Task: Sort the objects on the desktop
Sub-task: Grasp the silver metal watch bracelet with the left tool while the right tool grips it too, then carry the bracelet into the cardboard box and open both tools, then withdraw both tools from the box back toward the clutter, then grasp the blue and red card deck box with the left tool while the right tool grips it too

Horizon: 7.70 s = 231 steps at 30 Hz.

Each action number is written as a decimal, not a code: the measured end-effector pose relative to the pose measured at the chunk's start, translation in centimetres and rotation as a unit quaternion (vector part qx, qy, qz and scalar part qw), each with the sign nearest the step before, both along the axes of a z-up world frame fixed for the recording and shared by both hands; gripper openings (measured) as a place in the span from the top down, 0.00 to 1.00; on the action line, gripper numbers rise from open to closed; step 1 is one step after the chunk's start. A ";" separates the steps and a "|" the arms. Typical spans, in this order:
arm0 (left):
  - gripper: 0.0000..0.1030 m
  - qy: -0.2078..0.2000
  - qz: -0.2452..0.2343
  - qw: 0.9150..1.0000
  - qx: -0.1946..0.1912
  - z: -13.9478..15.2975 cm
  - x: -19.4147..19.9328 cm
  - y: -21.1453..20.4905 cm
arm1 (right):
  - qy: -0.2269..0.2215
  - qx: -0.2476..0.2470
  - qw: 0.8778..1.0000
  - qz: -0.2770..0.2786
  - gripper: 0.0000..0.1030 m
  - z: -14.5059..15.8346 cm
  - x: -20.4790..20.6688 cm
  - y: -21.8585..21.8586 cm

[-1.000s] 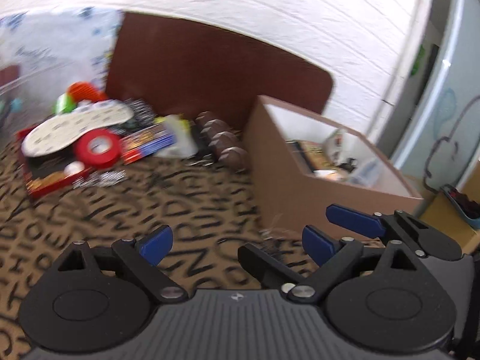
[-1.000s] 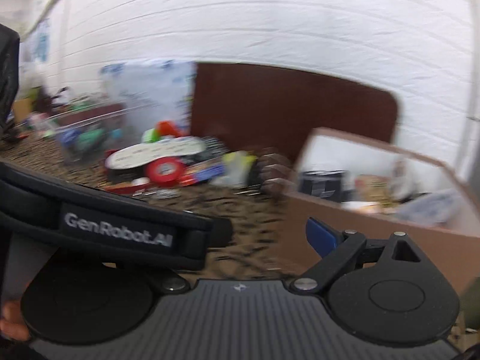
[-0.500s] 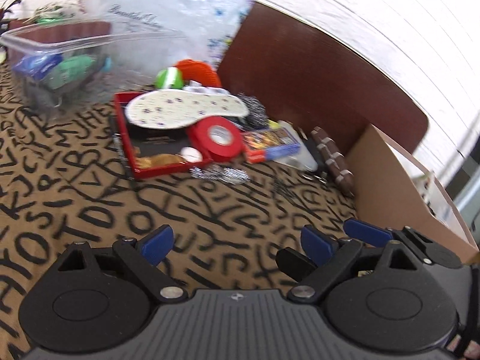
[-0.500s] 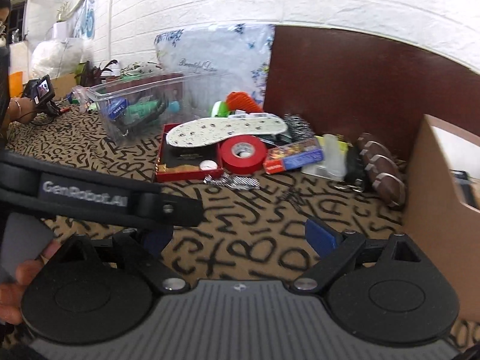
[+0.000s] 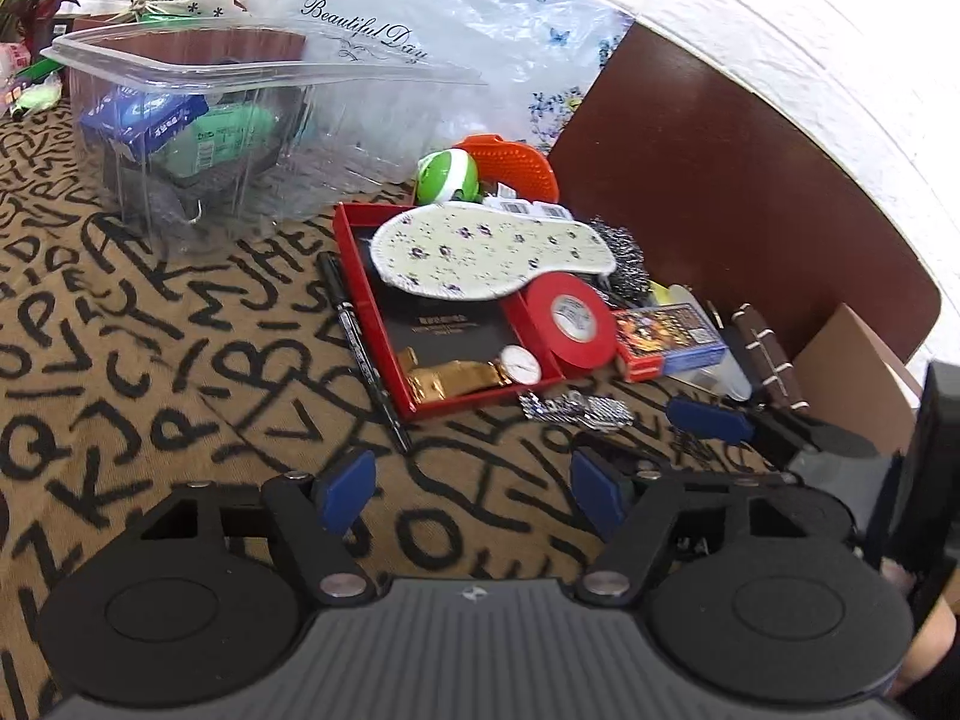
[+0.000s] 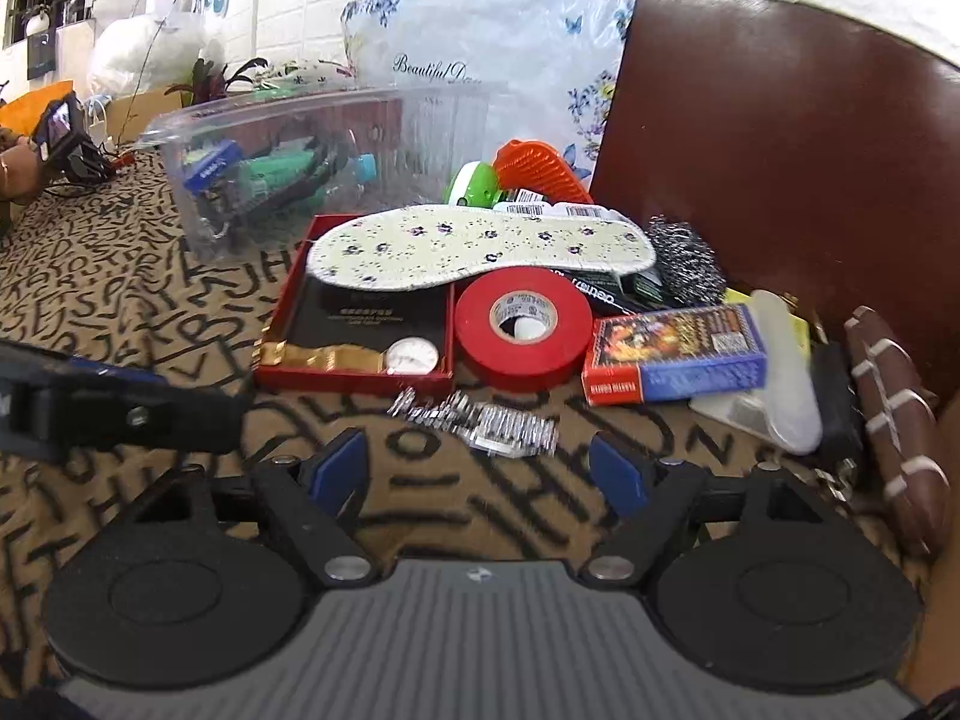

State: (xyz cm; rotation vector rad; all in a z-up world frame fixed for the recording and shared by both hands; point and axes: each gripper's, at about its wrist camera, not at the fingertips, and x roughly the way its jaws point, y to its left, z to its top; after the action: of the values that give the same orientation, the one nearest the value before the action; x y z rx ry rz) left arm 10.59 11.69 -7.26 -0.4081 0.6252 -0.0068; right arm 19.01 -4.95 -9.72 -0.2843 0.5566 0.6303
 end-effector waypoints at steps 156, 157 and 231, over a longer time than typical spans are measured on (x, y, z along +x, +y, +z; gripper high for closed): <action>0.08 -0.087 -0.267 0.956 0.082 10.4 -1.8 -26.6 | -0.073 0.103 0.957 -0.260 0.10 9.1 -14.6 -24.1; 0.08 -0.086 -0.266 0.956 0.084 10.4 -2.0 -26.5 | -0.072 0.102 0.958 -0.259 0.10 9.1 -14.9 -23.9; 0.65 0.016 -0.217 0.976 -0.032 1.0 8.9 -12.7 | -0.013 0.008 0.996 -0.086 0.40 0.8 -1.6 -6.8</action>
State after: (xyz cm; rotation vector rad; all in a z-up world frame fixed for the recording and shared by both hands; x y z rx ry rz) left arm 19.53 -1.05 -6.25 -0.3273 0.7369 -0.4387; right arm 17.44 -11.74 -8.97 -0.2272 0.5444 0.4634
